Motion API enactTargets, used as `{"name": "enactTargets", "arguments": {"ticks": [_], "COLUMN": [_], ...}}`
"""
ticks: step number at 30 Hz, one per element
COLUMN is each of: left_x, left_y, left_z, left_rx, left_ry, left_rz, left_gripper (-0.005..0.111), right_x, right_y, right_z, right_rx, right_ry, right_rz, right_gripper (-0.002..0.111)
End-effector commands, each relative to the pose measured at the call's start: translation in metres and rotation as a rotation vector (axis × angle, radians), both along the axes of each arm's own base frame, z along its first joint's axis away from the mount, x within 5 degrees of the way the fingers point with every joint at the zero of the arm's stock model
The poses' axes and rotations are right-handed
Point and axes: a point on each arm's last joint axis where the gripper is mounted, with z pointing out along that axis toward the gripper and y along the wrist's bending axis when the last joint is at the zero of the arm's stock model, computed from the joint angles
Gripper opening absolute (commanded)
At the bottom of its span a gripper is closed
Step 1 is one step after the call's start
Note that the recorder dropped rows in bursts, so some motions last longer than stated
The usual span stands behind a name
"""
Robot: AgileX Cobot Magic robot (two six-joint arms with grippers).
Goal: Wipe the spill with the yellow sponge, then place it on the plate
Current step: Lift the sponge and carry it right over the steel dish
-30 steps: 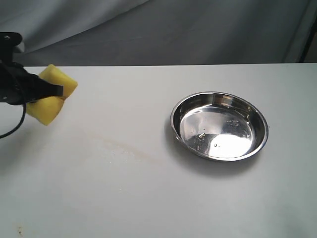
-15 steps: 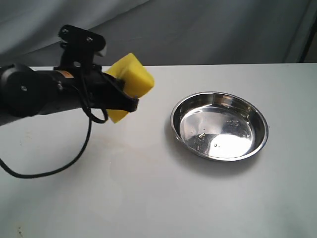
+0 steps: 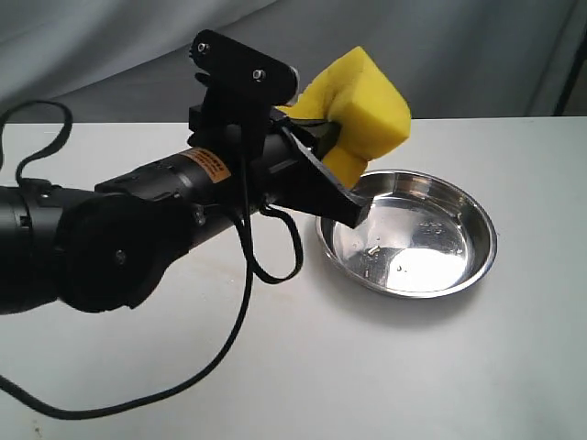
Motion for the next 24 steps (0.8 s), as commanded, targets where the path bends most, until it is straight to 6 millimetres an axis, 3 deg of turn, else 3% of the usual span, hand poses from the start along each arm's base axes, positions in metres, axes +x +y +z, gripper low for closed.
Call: {"name": "enactTargets", "arguments": {"ticks": [1, 6, 11, 14, 20, 24], "left_x": [0.003, 0.023, 0.052, 0.068, 0.083, 0.087], "left_y": [-0.017, -0.056, -0.091, -0.111, -0.129, -0.127], "left_z": [-0.018, -0.064, -0.089, -0.106, -0.119, -0.122], "left_rx": [-0.099, -0.101, -0.119, 0.047, 0.195, 0.250], "left_ry": [-0.042, -0.024, -0.014, 0.017, 0.030, 0.007], "left_rz": [-0.065, -0.150, -0.147, -0.171, -0.212, -0.225], "left_gripper": [0.000, 0.000, 0.000, 0.000, 0.000, 0.000], "right_x": [0.000, 0.000, 0.000, 0.000, 0.000, 0.000], "right_y": [0.000, 0.000, 0.000, 0.000, 0.000, 0.000], "right_z": [-0.001, -0.001, -0.001, -0.001, -0.001, -0.001], "right_rx": [-0.002, -0.002, -0.002, -0.002, -0.002, -0.002], "right_ry": [-0.007, -0.007, -0.007, -0.007, -0.007, -0.007], "right_rz": [0.000, 0.000, 0.000, 0.000, 0.000, 0.000], "right_gripper": [0.000, 0.000, 0.000, 0.000, 0.000, 0.000]}}
